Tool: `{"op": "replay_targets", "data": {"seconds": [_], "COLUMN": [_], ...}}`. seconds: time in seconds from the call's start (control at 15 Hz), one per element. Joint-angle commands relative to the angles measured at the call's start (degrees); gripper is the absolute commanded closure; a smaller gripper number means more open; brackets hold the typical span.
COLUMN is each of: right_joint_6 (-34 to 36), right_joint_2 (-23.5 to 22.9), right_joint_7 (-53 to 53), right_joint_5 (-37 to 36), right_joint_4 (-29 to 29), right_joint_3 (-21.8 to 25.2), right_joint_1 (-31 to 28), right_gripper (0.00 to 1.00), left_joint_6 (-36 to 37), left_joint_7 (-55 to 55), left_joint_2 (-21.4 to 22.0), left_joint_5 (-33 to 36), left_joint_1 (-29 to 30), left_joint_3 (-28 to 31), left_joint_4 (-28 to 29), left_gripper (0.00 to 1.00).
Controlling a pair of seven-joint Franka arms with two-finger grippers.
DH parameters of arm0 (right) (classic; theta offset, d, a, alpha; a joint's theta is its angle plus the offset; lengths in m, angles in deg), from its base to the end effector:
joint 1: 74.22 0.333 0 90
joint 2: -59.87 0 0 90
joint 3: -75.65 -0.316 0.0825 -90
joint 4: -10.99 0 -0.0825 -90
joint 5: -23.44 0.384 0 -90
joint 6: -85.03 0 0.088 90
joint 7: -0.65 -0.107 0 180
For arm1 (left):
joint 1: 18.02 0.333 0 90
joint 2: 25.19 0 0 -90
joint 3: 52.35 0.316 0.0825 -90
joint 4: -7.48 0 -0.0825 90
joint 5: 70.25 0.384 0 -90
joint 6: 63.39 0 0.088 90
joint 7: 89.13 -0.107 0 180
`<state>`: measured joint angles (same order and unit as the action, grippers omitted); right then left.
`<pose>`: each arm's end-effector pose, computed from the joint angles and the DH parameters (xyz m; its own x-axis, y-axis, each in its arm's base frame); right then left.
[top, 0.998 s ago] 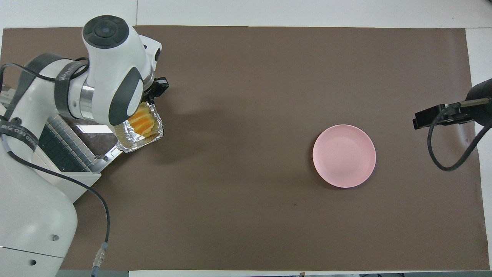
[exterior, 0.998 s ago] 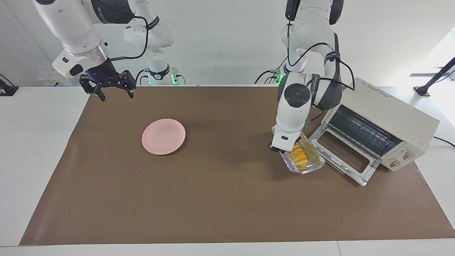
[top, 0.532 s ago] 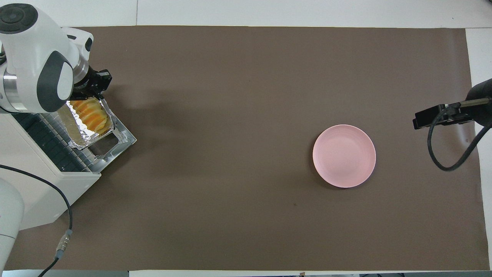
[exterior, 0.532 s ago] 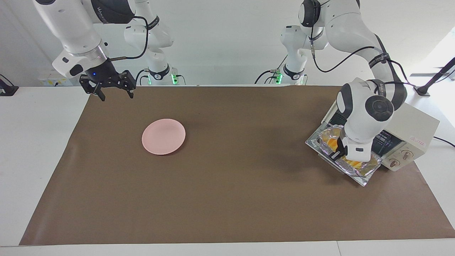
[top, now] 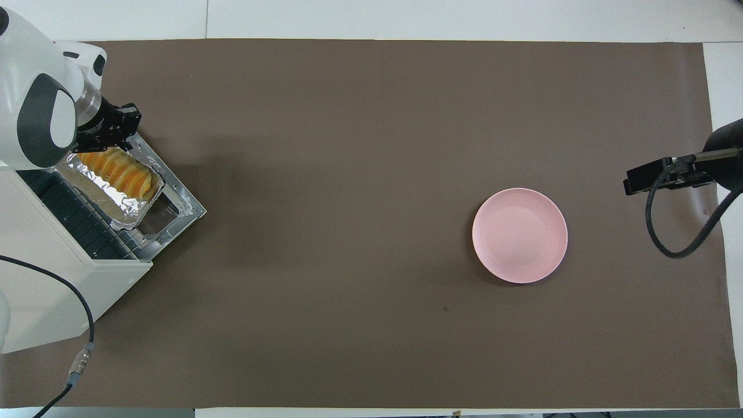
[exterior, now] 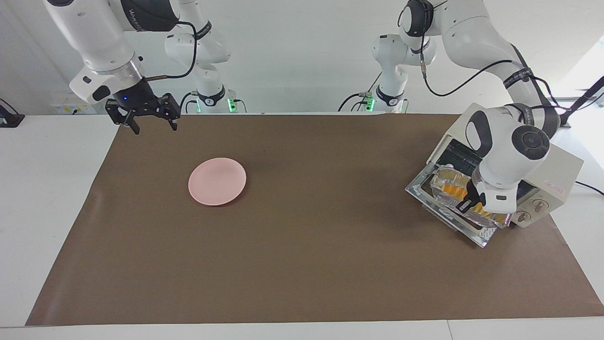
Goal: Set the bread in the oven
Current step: 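Carry the foil tray with the left gripper into the oven opening, then lower the foil tray onto the oven rack with the left gripper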
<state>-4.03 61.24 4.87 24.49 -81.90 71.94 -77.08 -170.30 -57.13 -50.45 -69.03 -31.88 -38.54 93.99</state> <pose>0.5442 0.0105 0.6125 0.9952 0.0886 -0.0416 0.0878 -0.9959 -0.0199 0.6741 -0.0220 0.4111 0.8618 0.5073 0.0018 0.5024 -0.8529 -0.1423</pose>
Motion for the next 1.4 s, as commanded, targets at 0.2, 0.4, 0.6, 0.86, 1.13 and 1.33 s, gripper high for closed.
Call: {"op": "replay_targets", "data": {"seconds": [0.2,0.4,0.6,0.86,1.13,1.33], "right_joint_6": [0.3,0.3,0.3,0.3,0.4,0.3], "right_joint_2": [1.3,1.3,1.3,1.3,1.3,1.3], "right_joint_7": [1.2,1.3,1.3,1.2,1.2,1.3], "right_joint_5": [0.7,0.6,0.6,0.7,0.7,0.7], "right_joint_4": [-1.2,-1.2,-1.2,-1.2,-1.2,-1.2], "right_joint_3": [-0.6,-0.6,-0.6,-0.6,-0.6,-0.6], "right_joint_1": [-1.3,-1.3,-1.3,-1.3,-1.3,-1.3], "right_gripper": [0.00,0.00,0.00,0.00,0.00,0.00], "left_joint_6": [1.2,3.2,4.0,4.1,6.0,8.3], "left_joint_7": [-2.8,-2.8,-2.9,-3.2,-3.3,-3.3], "left_joint_2": [1.3,1.2,1.3,1.2,1.2,0.9], "left_joint_5": [0.5,0.3,0.3,0.4,0.4,-0.3], "left_joint_1": [0.8,0.4,0.1,0.1,0.3,0.4], "left_joint_3": [-0.1,-0.1,-0.3,-0.3,-0.4,-0.5], "left_joint_4": [0.6,-0.9,-1.7,-1.7,-2.7,-5.2], "left_gripper": [1.00,1.00,1.00,1.00,1.00,1.00]}}
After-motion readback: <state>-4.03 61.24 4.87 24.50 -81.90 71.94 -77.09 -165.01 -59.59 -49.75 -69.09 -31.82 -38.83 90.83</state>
